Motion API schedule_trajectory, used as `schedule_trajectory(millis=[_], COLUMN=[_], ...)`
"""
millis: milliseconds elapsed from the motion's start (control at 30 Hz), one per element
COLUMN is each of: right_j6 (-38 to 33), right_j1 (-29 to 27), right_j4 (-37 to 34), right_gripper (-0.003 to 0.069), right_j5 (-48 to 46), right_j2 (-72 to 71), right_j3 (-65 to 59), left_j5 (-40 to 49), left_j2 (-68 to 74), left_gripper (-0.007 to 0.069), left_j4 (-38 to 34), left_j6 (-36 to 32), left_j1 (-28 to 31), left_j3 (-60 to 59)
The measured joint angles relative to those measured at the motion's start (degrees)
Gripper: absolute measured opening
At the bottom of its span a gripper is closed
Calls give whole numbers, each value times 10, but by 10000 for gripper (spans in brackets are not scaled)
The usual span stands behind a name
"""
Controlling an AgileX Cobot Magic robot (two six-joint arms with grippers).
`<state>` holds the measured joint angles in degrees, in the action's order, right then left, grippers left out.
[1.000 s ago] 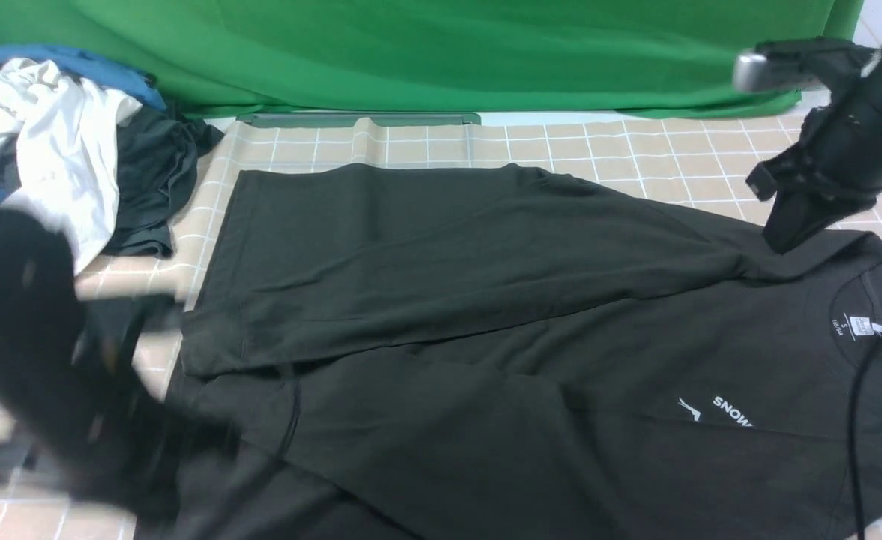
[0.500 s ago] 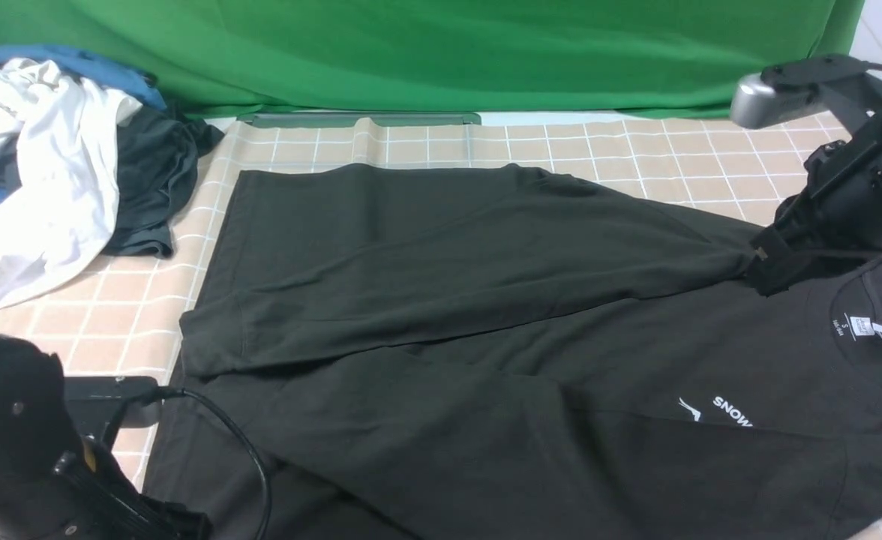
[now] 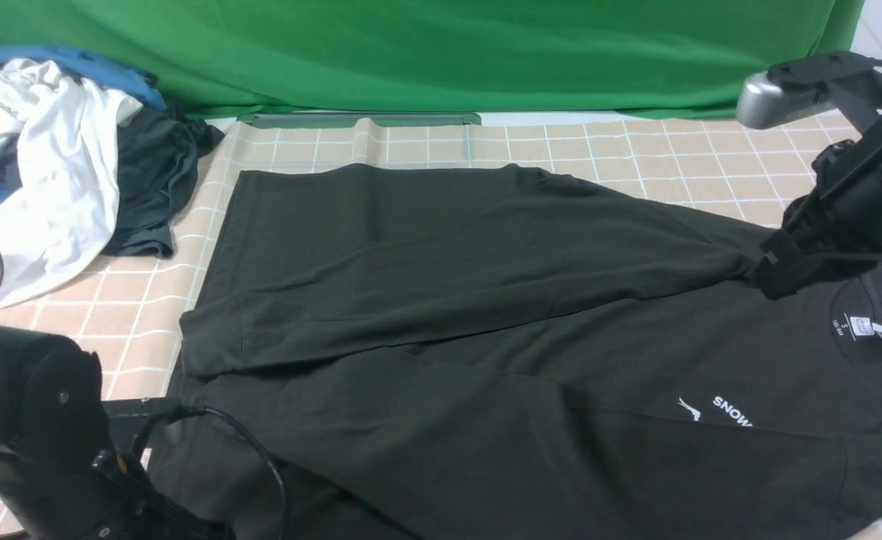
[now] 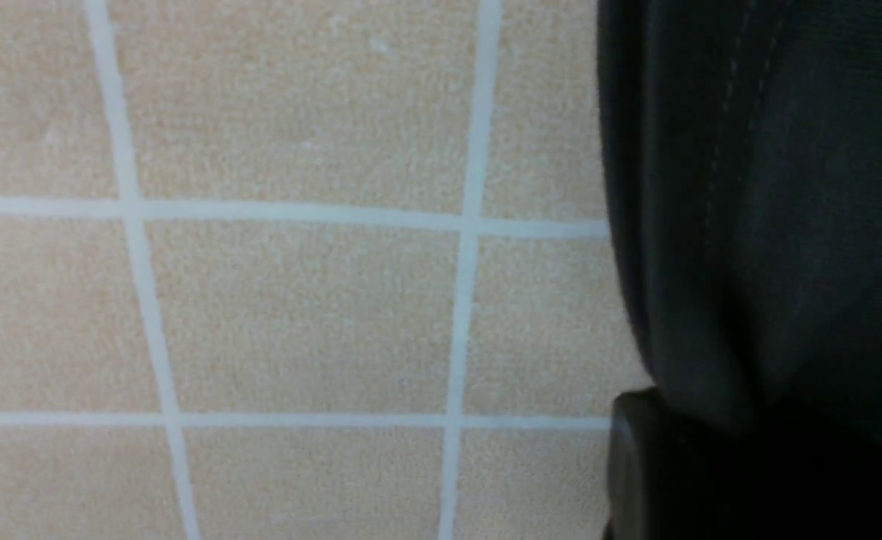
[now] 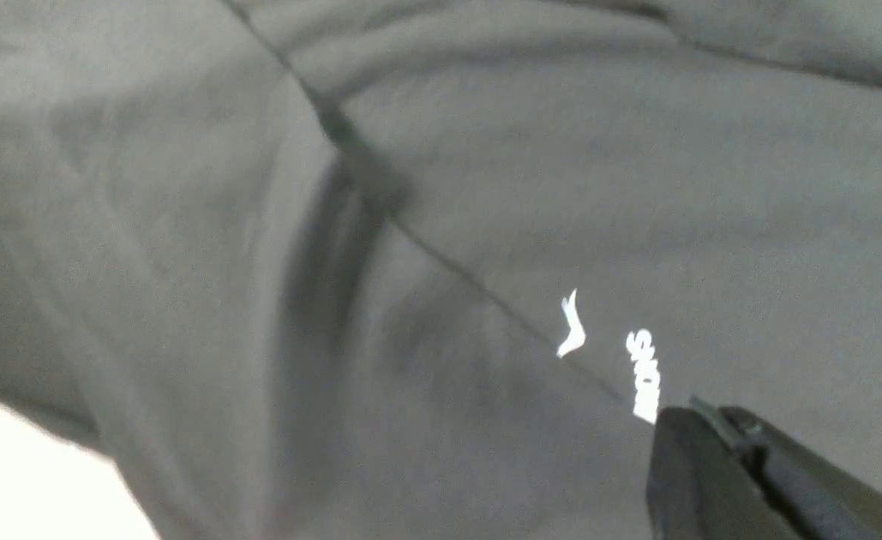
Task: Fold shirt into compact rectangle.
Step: 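Grasp the near edge of the shirt at its hem and shoulder corners, then fold the black garment in half by bringing its near edge over to the far edge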
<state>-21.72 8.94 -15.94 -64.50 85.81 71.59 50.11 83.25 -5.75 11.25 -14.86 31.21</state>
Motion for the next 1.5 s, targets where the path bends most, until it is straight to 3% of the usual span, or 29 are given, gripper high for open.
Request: schedule_trajectory(millis=[100,300,600,833,933,1067,1233,1333,1433,1500], right_j6=[2,67,129,192,217,229,233,221,204,190], right_j1=[0,-8,7,49,51,51,51,51,51,51], right_j4=[22,51,28,23,23,24,30,37,36,34], right_gripper=[38,78,425,592,614,581,465,232,85,67], right_j5=[-33,-46,28,159,203,245,262,285,295,287], right_j2=[-4,-21,-79,-57,-37,-14,-9,-7,-4,-4], right_j3=[0,-36,-251,-361,-371,-371,-371,-371,-370,-365], left_j5=[13,72,105,83,81,81,71,61,59,69], left_j2=[-14,-87,-147,-147,-147,-147,-147,-147,-147,-147], left_gripper=[38,32,32,32,32,32,32,32,32,32], left_j4=[21,53,57,66,66,66,66,63,62,57], left_j6=[-1,1,20,21,21,23,23,23,23,23], left_j1=[-1,-1,-1,-1,-1,-1,-1,-1,-1,-1], left_j3=[5,43,43,43,43,42,42,42,44,53])
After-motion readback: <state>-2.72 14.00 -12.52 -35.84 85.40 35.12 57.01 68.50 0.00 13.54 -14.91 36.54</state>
